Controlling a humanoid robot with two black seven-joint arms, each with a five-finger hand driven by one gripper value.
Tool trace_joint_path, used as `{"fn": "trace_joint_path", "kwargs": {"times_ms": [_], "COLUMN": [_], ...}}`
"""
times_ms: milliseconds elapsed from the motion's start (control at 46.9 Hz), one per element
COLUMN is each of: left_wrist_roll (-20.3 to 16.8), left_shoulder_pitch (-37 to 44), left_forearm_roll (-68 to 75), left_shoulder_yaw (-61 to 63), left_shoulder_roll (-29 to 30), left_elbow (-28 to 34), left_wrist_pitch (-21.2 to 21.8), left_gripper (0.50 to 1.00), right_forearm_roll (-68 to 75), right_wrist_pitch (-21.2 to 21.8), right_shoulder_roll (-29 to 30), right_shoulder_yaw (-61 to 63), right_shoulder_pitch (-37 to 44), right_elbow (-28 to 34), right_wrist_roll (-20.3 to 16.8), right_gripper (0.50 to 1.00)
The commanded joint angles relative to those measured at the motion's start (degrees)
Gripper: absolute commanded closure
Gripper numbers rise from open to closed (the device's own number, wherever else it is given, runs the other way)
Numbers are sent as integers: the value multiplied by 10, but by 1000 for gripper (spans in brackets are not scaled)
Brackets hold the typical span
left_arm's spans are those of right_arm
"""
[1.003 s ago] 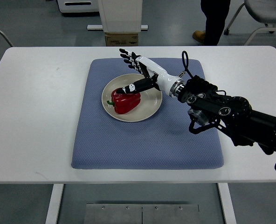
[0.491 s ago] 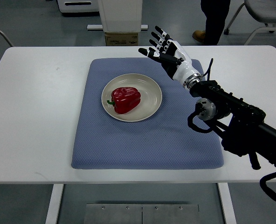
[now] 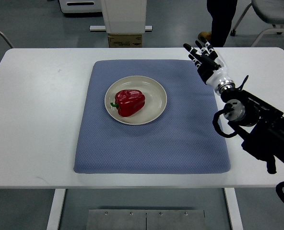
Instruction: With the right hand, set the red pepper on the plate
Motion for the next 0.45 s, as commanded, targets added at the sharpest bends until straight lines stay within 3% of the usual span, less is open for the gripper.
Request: {"fn": "trace_joint_path", "kwargs": {"times_ms": [0,213,427], "left_wrist_roll": [0,0,0], "left_shoulder_pitch": [0,0,0], "left_forearm_roll": [0,0,0], "left_shoulder_yaw": [0,0,0], "left_shoulder_roll": [0,0,0], "left_elbow": [0,0,0], "left_wrist_pitch": [0,0,0], "left_gripper": [500,500,500], "right_forearm_roll": [0,0,0], "right_wrist_pitch": [10,23,34], "right_shoulder_roll": [-12,-52,-55], "right_shoulder_yaw": [4,5,2], "right_shoulder_pitch": [-1,-22,-40], "right_elbow": [-31,-48,-48], "right_wrist_roll": [0,5,7], "right_gripper": [500,500,500]}}
